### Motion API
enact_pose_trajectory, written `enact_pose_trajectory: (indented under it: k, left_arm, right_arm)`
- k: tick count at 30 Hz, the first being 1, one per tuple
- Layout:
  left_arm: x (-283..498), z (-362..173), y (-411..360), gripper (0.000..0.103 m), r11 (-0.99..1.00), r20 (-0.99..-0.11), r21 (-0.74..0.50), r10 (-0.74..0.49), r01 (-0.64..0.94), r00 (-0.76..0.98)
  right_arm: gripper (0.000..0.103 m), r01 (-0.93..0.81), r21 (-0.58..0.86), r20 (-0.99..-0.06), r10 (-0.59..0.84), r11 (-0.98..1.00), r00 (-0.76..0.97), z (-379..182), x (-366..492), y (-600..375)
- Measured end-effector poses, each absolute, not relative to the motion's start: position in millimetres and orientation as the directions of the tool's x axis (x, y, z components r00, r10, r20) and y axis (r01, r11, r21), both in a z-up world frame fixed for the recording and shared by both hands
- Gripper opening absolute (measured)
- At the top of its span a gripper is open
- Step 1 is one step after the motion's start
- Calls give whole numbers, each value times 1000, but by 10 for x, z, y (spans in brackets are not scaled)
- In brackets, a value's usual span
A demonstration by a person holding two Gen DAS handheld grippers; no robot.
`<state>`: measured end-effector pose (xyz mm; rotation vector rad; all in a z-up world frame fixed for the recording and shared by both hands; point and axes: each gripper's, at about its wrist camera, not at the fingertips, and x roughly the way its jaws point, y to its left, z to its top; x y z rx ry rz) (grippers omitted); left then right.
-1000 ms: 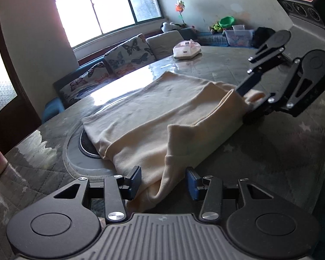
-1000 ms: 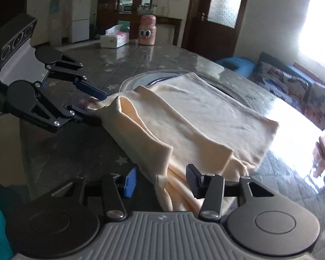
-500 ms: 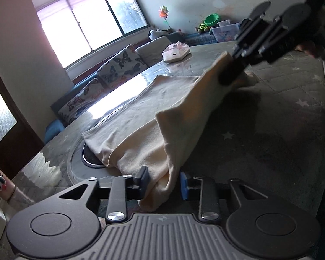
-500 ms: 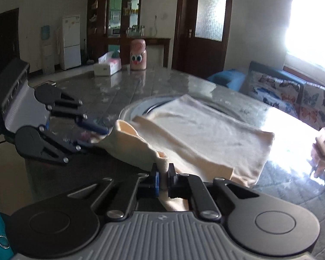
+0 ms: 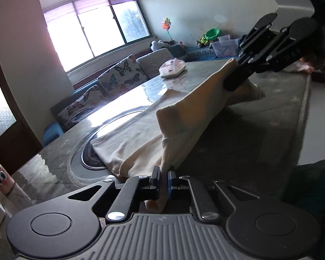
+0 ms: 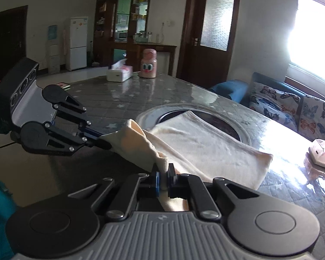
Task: Fold clothes
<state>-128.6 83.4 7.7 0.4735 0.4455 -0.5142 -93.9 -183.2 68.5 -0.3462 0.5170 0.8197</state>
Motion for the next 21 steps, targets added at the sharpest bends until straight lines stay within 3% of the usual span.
enact_pose_trajectory:
  k: [10,21]
  left_arm:
    - [-1887,395,891,7,773,-524,228,-414,592,744]
    - [-815,621,758,7,786,-481,280,-382,551,789]
  right_arm:
    - [5,-804,-65,-606,617,591,502,966,-1486,-1925]
    - [5,-734,-62,-578,575,677,579,1189,-380,-1908]
